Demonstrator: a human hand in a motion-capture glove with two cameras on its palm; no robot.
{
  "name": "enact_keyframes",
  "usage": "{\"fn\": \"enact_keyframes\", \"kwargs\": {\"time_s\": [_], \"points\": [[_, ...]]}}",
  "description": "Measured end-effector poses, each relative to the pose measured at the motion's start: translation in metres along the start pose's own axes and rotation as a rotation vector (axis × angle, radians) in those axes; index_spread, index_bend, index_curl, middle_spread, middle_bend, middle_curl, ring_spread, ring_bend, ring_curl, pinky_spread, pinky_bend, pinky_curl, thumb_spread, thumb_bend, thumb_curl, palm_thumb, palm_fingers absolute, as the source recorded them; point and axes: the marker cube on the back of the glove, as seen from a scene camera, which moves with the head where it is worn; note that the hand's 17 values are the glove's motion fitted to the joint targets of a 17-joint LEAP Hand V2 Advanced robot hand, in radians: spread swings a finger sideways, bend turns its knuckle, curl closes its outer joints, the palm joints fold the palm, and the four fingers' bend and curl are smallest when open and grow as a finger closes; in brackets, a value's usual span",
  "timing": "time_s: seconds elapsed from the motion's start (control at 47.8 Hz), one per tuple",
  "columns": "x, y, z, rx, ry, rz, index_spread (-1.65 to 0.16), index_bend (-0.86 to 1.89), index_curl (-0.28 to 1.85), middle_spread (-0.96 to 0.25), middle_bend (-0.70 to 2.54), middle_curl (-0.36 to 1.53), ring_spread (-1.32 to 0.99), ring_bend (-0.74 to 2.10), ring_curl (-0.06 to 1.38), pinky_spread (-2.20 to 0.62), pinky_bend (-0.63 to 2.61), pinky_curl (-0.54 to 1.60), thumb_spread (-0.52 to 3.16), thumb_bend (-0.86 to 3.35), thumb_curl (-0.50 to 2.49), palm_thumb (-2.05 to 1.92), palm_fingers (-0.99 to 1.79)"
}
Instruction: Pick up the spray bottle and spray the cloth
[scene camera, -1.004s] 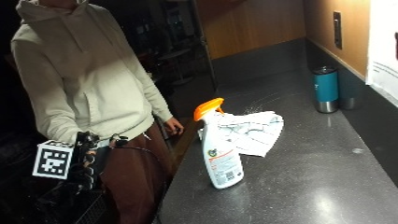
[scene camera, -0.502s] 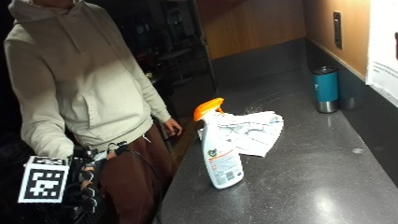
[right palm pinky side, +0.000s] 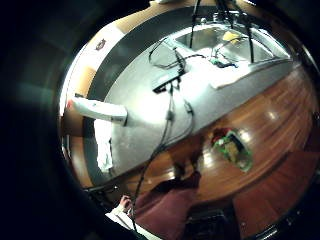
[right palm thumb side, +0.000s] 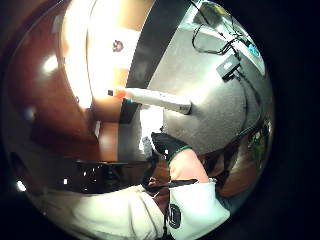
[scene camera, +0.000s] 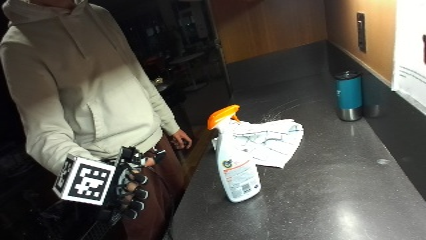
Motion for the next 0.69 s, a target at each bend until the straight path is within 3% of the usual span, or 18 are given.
{"fn": "enact_keyframes", "kwargs": {"time_s": [0.69], "points": [[-0.078,-0.031,0.089,-0.066,-0.252,-0.034,-0.33,0.14,0.23,0.02,0.23,0.34,0.03,0.30,0.29,0.18,0.35,0.35,0.93,-0.03,0.35,0.51,0.02]]}}
